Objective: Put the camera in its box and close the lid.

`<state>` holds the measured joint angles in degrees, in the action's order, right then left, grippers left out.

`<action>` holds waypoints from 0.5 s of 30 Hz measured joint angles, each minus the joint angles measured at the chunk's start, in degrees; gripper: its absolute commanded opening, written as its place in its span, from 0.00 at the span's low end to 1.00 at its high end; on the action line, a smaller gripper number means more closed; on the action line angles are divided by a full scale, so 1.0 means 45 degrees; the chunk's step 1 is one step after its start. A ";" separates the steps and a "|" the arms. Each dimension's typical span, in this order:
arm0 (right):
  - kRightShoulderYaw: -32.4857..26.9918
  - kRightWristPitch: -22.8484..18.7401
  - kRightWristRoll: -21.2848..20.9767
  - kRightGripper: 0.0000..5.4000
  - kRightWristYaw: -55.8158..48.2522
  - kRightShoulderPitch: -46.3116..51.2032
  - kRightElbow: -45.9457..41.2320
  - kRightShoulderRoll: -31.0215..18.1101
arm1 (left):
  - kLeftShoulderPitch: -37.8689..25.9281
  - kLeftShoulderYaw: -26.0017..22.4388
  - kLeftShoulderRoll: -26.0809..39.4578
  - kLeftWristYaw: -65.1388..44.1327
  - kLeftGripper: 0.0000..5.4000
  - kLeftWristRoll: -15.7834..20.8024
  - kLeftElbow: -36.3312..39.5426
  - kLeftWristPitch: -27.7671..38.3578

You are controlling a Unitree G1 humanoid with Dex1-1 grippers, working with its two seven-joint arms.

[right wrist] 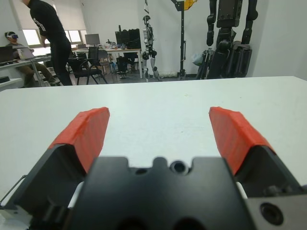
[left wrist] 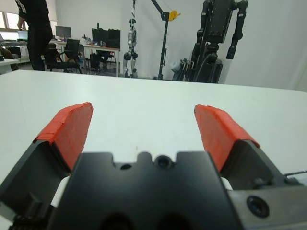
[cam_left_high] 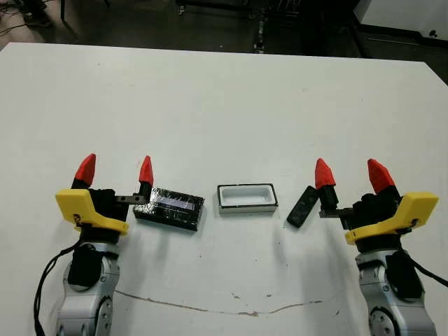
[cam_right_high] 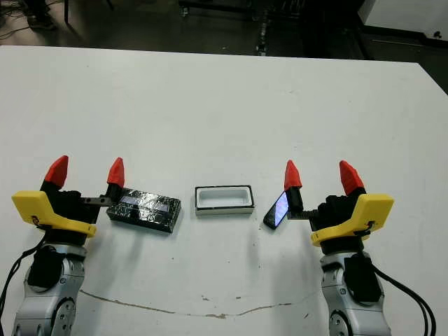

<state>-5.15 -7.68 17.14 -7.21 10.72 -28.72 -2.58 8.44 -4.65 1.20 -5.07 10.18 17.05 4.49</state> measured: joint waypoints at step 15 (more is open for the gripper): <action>-0.0068 0.0002 0.0064 1.00 -0.0175 -0.0038 0.0070 -0.0071 | -0.0035 0.0116 -0.0011 0.0002 1.00 -0.0043 -0.0018 0.0000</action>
<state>-5.46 -7.67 17.42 -8.00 10.55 -28.41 -2.90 8.28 -4.13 1.15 -5.06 9.99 16.97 4.49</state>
